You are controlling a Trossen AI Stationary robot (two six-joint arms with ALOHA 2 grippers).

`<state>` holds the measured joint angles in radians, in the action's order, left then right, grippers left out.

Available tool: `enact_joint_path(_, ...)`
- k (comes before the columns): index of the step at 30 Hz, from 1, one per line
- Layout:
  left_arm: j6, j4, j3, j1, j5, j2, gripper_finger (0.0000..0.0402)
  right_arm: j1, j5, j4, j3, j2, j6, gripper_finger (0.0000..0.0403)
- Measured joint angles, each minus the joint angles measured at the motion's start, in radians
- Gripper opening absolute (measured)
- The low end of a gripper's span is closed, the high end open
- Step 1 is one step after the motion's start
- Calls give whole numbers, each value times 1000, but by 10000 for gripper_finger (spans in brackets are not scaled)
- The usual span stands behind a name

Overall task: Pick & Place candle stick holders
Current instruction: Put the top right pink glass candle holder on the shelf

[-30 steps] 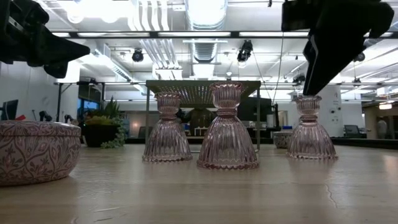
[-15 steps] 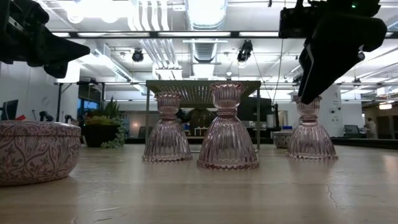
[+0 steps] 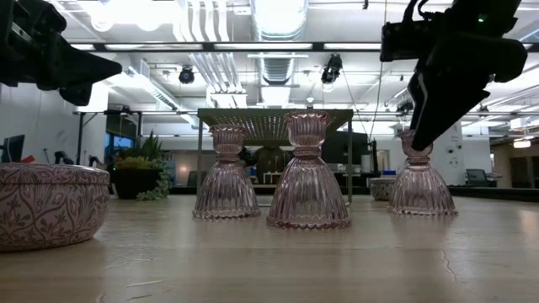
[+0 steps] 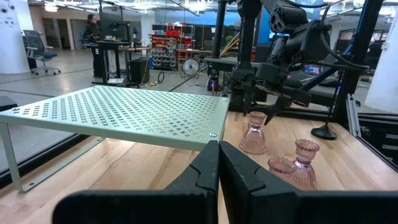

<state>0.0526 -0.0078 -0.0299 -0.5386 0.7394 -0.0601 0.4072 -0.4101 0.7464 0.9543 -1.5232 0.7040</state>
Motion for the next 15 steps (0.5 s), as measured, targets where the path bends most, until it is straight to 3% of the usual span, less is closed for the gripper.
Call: enact_joint_path(15, 0, 0, 0, 0, 0, 0, 14, 0, -8, -6, -1, 0, -5, 189)
